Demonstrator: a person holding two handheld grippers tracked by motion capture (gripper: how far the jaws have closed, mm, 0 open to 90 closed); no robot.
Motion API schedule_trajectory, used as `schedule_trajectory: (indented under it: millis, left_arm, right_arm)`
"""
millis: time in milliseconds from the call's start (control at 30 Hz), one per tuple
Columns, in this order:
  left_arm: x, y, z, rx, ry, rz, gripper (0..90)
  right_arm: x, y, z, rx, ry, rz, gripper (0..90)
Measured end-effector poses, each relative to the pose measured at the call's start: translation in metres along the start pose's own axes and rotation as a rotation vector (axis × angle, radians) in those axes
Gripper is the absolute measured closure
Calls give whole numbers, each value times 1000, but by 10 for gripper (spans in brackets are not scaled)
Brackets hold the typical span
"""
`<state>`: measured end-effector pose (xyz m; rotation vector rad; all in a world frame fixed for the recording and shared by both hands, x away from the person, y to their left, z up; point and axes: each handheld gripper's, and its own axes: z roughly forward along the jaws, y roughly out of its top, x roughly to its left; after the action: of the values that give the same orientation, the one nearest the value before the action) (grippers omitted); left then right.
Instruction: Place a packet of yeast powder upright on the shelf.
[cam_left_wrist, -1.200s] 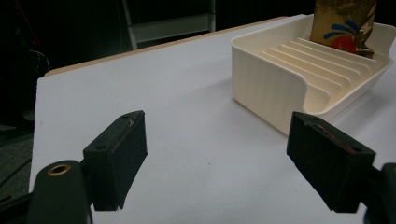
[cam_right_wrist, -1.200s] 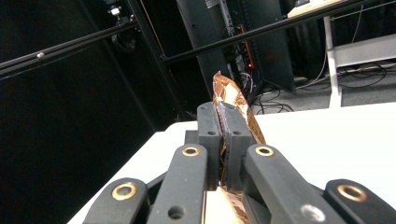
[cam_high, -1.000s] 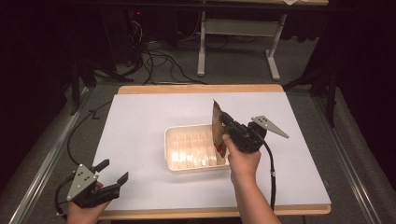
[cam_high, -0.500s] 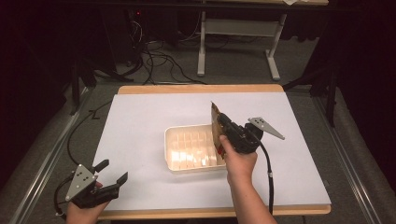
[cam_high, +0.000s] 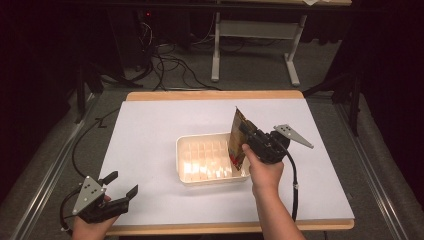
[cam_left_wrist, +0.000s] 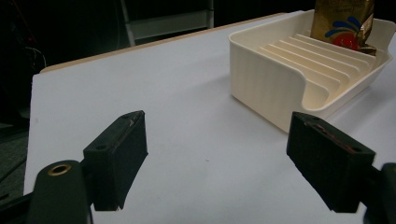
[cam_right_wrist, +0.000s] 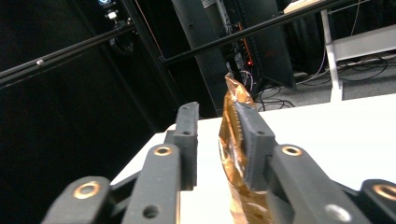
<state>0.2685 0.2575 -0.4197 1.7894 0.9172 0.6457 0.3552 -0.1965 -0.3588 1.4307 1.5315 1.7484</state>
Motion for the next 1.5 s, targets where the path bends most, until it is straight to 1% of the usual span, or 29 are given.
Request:
schedule_trajectory:
  millis: [33, 100, 200, 267, 333, 400, 467, 500, 533, 600, 633, 667, 700, 733, 800, 867, 933, 1000, 1067, 1100, 1133, 1167, 1200, 1267, 1300, 1333, 1400, 1433, 1500]
  left_arm:
    - [0, 0, 0, -1, 0, -4, 209]
    - [1, 0, 0, 0, 0, -3, 209]
    - [1, 0, 0, 0, -1, -4, 210]
    - [1, -1, 0, 1, -4, -6, 210]
    - [1, -1, 1, 3, -7, -5, 210]
    - [1, -1, 1, 6, -7, 0, 210]
    - [0, 0, 1, 2, -7, -2, 210]
    - [1, 0, 1, 3, -8, -1, 210]
    - [1, 0, 1, 3, -8, -1, 211]
    - [1, 0, 1, 4, -6, 0, 211]
    - [1, 0, 1, 4, -7, 0, 211]
    - [1, 0, 1, 4, -6, 1, 211]
    - [1, 0, 1, 4, -8, 0, 211]
    - [1, -1, 1, 4, -6, 0, 212]
    - [1, -1, 1, 6, -7, 1, 211]
    - [0, -1, 1, 7, -8, 1, 212]
    - [0, 0, 0, 6, -8, 3, 211]
    - [0, 0, 0, 4, -8, 7, 212]
    - [0, 0, 0, 4, -9, 6, 212]
    - [0, 0, 0, 5, -11, 4, 212]
    - [0, 0, 0, 5, -11, 4, 212]
    - [1, 0, -1, 2, -10, 3, 212]
    - [1, -1, -1, 0, -10, 1, 212]
    - [2, -1, -1, -1, -9, 0, 212]
    - [2, -1, -2, -1, -8, -2, 212]
    - [3, -1, -2, 0, -8, -1, 212]
    - [3, -1, -1, 0, -7, -2, 212]
    - [2, 0, -1, -1, -7, -1, 212]
    - [1, 0, -1, 2, -8, 5, 212]
  right_arm:
    - [0, 1, 2, 3, -2, -14, 666]
    - [-1, 2, 3, 11, 4, -28, 641]
    - [-1, 2, 4, 16, 13, -42, 639]
    - [0, 1, 3, 23, 15, -83, 639]
    - [2, 1, 2, 26, 36, -105, 637]
    - [3, 1, 0, 16, 28, -126, 626]
    - [0, 2, -1, 13, 18, -112, 590]
    - [-2, 2, 0, 17, 8, -114, 567]
    - [-2, 2, 0, 17, 8, -114, 567]
    - [-5, 0, 5, 46, -3, -109, 524]
    - [-6, -3, 8, 64, -5, -119, 520]
    - [-5, -6, 10, 71, -6, -121, 516]
    - [-3, -11, 12, 83, 11, -116, 505]
    - [-1, -14, 14, 88, 16, -116, 501]
    - [2, -19, 19, 108, 25, -126, 484]
    - [6, -22, 26, 135, 25, -133, 478]
    - [9, -23, 33, 148, 18, -144, 479]
    - [11, -23, 42, 176, 5, -146, 490]
    - [12, -22, 50, 200, -12, -152, 545]
    - [13, -21, 53, 209, -27, -162, 603]
    - [13, -21, 53, 209, -27, -162, 603]
    - [13, -20, 56, 220, -49, -179, 812]
    - [14, -20, 55, 213, -55, -190, 882]
    - [15, -19, 54, 204, -60, -200, 899]
    - [18, -19, 48, 181, -56, -216, 900]
    - [19, -20, 45, 166, -51, -219, 900]
    - [19, -21, 41, 153, -48, -217, 900]
    - [18, -24, 33, 130, -52, -209, 900]
    - [15, -29, 26, 113, -46, -192, 900]
